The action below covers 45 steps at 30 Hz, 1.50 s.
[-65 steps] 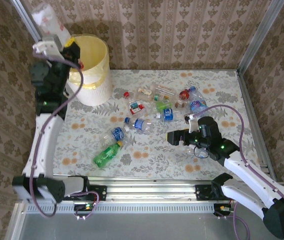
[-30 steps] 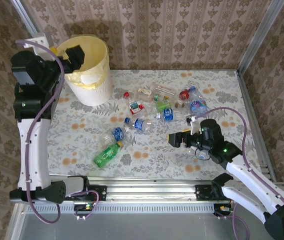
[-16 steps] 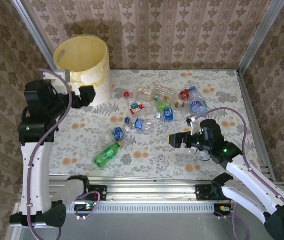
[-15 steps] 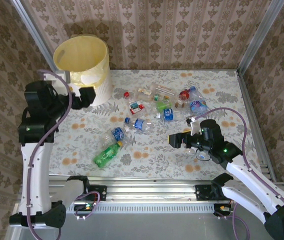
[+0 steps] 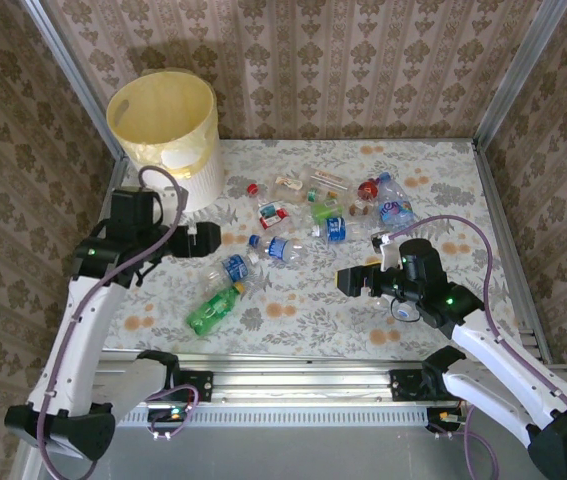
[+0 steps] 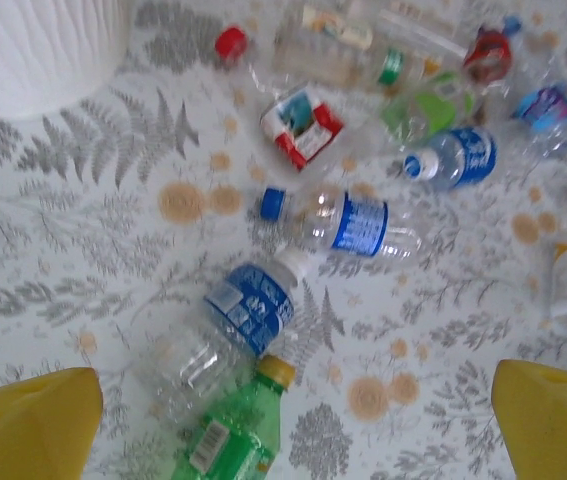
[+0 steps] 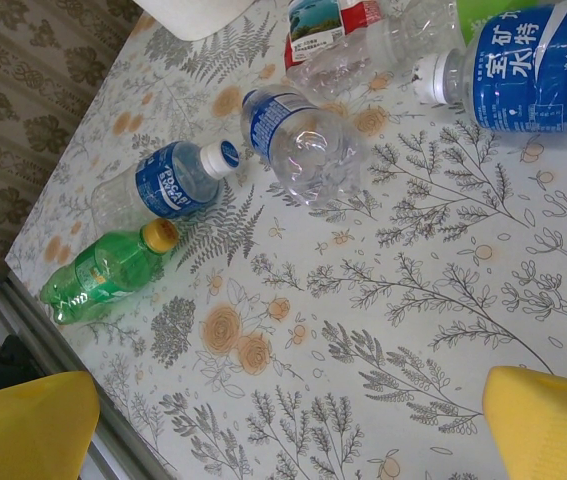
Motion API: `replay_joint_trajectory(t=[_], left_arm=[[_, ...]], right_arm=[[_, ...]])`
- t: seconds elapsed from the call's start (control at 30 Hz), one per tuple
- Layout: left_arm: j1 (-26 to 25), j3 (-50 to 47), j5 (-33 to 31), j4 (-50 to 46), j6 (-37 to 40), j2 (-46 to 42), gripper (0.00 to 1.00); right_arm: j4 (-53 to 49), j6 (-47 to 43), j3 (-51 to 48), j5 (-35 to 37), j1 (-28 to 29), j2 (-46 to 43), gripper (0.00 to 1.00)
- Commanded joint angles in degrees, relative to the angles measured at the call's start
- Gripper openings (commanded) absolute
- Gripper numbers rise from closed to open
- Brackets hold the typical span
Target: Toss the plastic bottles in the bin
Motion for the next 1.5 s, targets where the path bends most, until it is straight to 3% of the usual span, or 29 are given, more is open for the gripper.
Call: replay_joint_trajectory(t=[0.0,0.33,0.53,0.73,0.87,1.17,1.47], left_arm=[[-2.05,-2.29,-4.47,-3.51,-3.44,0.84,1.00],[-8.75,-4.92,-8.27,-6.06,-5.37,5.20,1.00],[-9.42,-8.41,-8.25,-5.95,-7.14,7.59,1.00],[-15.36,-11.40,-9.92,-4.48,-11.23,10.13,1.00],[-18.47,-12.72,-14.86,-4.78,-14.63,12.14,1.00],[-19.74,-15.47,-19.13,-3.92,-17.48,15.29,1.00],[-19.83,-19.71,-16.70,0.22,-17.72,17.64,1.00]], right_arm=[[-0.26,-1.33,-0.20,-0.36,0.43,0.17,1.00],[0.25,-1.19,-0.55,-0.74,0.43,0.27,1.00],[0.75,-0.86,-0.98,-0.78,0.45,0.32,1.00],[0.79,-0.73,-1.17,-0.86,0.48,0.31,1.00],[1.00,-0.45,-1.30,-0.95,0.43,0.27,1.00],[1.04,-0.67,-1.69,-1.09,0.43,0.28,1.00],[1.10,-0.45,-2.09,-1.04,0.43,0.14,1.00]])
